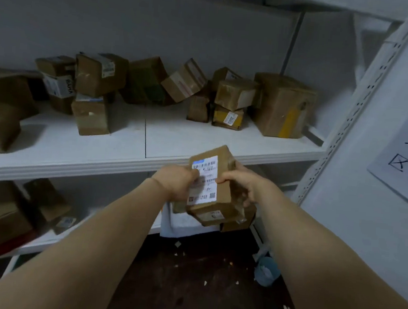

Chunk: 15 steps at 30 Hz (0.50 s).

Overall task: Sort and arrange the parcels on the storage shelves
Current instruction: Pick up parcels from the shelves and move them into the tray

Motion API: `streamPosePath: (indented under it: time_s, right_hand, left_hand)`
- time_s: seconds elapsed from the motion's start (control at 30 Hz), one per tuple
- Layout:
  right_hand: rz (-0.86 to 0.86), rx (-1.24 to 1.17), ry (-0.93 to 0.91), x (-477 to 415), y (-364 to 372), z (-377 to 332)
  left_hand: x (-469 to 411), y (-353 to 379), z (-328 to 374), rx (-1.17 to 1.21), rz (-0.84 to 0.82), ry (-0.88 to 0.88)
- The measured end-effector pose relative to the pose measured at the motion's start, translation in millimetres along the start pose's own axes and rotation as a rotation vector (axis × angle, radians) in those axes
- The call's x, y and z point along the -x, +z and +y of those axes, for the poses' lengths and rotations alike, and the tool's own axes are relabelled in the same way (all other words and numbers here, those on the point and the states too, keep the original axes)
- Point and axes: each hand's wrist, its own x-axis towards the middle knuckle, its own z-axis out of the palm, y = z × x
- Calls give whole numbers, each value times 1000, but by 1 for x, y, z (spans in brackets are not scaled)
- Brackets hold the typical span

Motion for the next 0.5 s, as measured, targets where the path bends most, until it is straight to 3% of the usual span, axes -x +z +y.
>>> streamPosePath:
  time_s: [0.07, 0.27, 0.5]
  right_hand:
    - [2, 72, -5, 2, 15, 11]
    - [29, 277, 105, -33, 51, 46]
    - [112, 775, 42, -76, 78, 76]
  left_hand:
    - [10, 12, -1, -49, -80, -46]
    - [26, 63, -17, 151, -297, -196]
    - [21, 114, -31, 186, -417, -297]
